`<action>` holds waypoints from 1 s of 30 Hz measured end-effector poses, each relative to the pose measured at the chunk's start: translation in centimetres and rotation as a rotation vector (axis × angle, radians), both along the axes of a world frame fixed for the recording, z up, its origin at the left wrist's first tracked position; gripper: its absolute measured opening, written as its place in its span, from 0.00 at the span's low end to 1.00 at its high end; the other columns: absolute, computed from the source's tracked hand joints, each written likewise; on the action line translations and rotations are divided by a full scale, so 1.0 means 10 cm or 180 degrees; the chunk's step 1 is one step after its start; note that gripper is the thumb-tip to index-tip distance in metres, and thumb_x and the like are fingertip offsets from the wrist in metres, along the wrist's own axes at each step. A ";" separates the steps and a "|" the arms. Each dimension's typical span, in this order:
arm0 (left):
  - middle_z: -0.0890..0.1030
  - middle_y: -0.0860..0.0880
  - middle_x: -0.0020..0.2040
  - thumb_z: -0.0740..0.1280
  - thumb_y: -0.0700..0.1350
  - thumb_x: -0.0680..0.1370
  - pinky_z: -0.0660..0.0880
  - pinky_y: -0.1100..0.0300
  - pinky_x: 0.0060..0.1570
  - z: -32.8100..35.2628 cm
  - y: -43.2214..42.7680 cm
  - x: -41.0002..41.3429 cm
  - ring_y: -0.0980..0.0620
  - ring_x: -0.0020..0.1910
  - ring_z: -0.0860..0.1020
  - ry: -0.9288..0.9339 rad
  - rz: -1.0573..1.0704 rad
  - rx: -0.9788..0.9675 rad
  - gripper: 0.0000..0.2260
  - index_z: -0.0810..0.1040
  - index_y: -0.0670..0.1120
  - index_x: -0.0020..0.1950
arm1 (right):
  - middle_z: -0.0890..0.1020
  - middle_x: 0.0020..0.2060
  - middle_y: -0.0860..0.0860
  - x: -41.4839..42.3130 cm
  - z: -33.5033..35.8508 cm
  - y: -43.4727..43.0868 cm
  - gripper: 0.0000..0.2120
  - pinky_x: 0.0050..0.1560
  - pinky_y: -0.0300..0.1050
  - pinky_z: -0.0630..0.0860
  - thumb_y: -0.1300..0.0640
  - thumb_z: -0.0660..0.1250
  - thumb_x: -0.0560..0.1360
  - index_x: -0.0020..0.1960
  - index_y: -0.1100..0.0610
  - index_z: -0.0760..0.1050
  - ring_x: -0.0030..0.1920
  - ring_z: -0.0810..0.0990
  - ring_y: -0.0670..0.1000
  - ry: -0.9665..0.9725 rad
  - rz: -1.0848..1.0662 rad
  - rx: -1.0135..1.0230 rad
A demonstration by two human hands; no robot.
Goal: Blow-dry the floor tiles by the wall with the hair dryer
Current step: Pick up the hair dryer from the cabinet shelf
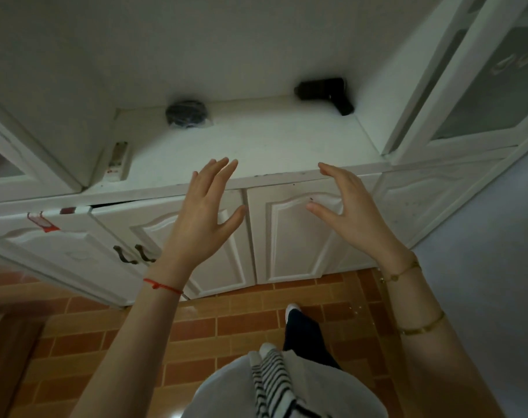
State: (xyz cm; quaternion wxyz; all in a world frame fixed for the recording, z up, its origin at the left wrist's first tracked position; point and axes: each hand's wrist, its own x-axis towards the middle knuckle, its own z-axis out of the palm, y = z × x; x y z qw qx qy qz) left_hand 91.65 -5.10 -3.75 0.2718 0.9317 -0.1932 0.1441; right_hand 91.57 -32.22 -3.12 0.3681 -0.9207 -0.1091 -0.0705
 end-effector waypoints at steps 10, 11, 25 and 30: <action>0.63 0.47 0.78 0.66 0.49 0.80 0.55 0.41 0.77 0.06 -0.51 1.15 0.46 0.80 0.57 -0.0128 0.0023 -0.0022 0.30 0.60 0.46 0.79 | 0.67 0.73 0.46 1.14 0.01 -0.40 0.33 0.71 0.40 0.58 0.47 0.68 0.77 0.78 0.51 0.59 0.73 0.63 0.45 0.0039 0.0047 0.0089; 0.64 0.46 0.78 0.67 0.49 0.80 0.56 0.40 0.76 0.07 -0.57 1.26 0.46 0.79 0.57 -0.0142 0.0019 -0.0034 0.30 0.61 0.46 0.79 | 0.67 0.73 0.46 1.25 0.01 -0.45 0.33 0.71 0.41 0.58 0.47 0.68 0.77 0.78 0.51 0.59 0.73 0.63 0.45 0.0026 0.0061 0.0075; 0.63 0.47 0.78 0.65 0.52 0.80 0.52 0.43 0.78 -0.05 -1.19 2.21 0.46 0.80 0.55 -0.0038 0.0102 0.0063 0.29 0.61 0.47 0.79 | 0.66 0.75 0.47 2.32 -0.12 -1.00 0.34 0.74 0.47 0.61 0.43 0.67 0.76 0.78 0.48 0.58 0.75 0.62 0.47 0.0117 0.0239 -0.0154; 0.64 0.47 0.78 0.65 0.51 0.80 0.52 0.44 0.79 -0.11 -1.23 2.35 0.46 0.80 0.55 0.0025 0.0113 0.0059 0.29 0.61 0.47 0.79 | 0.65 0.75 0.48 2.47 -0.18 -1.07 0.35 0.75 0.52 0.61 0.43 0.67 0.76 0.78 0.48 0.58 0.76 0.60 0.49 0.0230 0.0220 -0.0133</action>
